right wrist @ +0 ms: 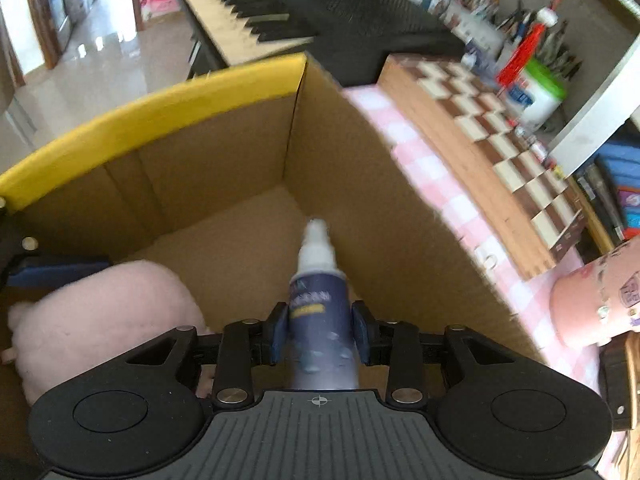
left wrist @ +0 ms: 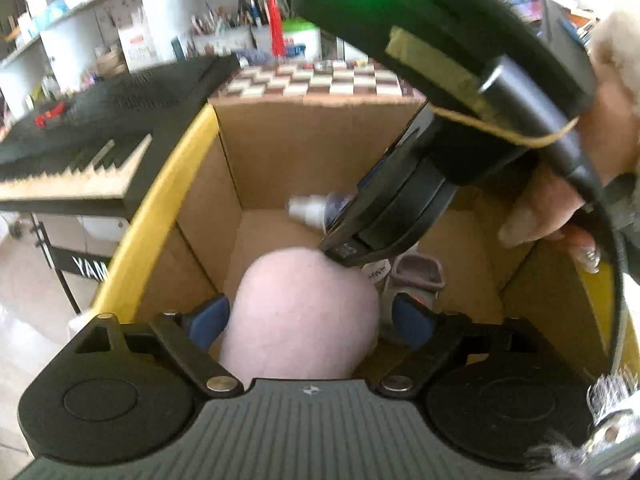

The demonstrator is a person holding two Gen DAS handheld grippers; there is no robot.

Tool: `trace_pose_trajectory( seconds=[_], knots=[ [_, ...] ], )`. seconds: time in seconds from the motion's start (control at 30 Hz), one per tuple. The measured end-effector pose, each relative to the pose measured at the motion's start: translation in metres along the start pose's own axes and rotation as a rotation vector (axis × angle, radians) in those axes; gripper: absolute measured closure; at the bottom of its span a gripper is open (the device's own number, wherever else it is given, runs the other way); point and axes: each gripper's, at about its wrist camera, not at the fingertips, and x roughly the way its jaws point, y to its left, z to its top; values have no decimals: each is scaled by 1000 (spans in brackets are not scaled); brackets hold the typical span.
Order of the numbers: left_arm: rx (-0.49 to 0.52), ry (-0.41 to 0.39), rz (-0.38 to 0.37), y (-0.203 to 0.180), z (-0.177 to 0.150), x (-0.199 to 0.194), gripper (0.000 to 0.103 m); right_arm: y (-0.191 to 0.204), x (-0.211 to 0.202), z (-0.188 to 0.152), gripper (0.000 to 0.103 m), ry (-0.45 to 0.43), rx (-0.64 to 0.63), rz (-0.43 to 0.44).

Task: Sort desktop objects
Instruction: 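Open the left tool over the box while the right tool releases the bottle inside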

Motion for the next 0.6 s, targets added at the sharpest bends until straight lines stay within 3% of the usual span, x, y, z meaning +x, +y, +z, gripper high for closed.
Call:
trace_pose_trajectory(
  seconds=[0.17, 0.37, 0.6],
  knots=[
    [-3, -128, 22, 0, 5, -38, 5, -3, -30, -5, 62, -80, 67, 5],
    [-33, -278, 26, 8, 4, -93, 3, -12, -101, -20, 62, -269, 240, -6],
    [-94, -434, 35, 27, -10, -160, 0, -10, -186, -67, 62, -482, 413, -115]
  ],
)
